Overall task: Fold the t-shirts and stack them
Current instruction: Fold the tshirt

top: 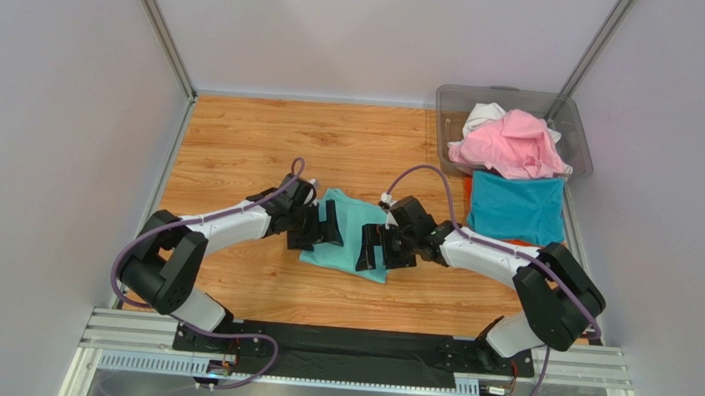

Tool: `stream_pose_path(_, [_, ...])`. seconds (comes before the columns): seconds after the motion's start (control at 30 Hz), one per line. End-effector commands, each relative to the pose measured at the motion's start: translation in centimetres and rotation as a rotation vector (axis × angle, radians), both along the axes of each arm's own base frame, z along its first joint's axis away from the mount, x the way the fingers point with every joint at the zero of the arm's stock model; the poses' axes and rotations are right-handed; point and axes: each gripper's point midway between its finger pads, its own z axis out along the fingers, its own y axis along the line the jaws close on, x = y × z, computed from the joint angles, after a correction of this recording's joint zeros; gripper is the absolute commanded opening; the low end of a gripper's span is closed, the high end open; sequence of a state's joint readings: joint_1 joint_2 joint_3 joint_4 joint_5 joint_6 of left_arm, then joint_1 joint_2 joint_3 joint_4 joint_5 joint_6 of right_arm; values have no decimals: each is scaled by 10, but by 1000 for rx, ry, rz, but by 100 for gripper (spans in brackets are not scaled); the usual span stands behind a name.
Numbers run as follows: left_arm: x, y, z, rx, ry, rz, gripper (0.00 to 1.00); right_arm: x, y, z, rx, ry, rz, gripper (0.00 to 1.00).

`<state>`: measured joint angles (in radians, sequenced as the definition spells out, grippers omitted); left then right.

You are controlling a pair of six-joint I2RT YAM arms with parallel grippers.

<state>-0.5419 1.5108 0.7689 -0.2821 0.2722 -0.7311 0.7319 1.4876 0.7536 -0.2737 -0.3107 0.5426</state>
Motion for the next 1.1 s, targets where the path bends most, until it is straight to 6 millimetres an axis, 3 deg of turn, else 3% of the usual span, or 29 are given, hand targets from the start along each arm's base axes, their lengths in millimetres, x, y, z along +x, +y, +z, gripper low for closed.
stream_pose_path(0.0, [-11,0,-19,-1,50,-7,100,11,-2,-11,-26,-28,-51,100])
stream_pose_path(0.07, [-13,1,-18,-2,49,-4,100,10,-4,-9,-33,-26,-48,100])
stream_pose_path(0.17, [-11,4,-1,-3,7,-3,100,15,-3,13,-19,-72,-41,100])
stream_pose_path(0.3, [-8,11,53,-34,-141,12,100,25,-12,63,-16,-205,-65,100])
stream_pose_path(0.33, [-12,17,61,-29,-155,18,100,26,-15,89,20,-265,-80,100])
stream_pose_path(0.37, [-13,21,83,-54,-222,31,100,25,-22,97,14,-282,-97,100])
stream_pose_path(0.43, [-19,38,96,-22,-266,77,100,27,-39,122,21,-360,-178,100])
stream_pose_path(0.47, [-23,46,112,-32,-322,105,100,26,-44,127,28,-377,-198,100])
stream_pose_path(0.5, [-21,62,112,14,-348,172,100,34,-57,129,-4,-419,-271,100])
stream_pose_path(0.67, [-45,133,105,221,-343,430,100,34,-81,118,-40,-435,-373,100])
stream_pose_path(0.73, [-57,150,95,279,-311,470,100,35,-82,107,-71,-412,-379,100])
stream_pose_path(0.97, [-66,162,92,243,-360,536,100,61,-76,74,-219,-350,-411,100])
stream_pose_path(1.0, [-66,162,91,241,-362,536,100,68,-73,77,-224,-352,-423,100])
stream_pose_path(1.07, [-66,163,92,240,-368,536,100,77,-68,60,-268,-318,-424,98])
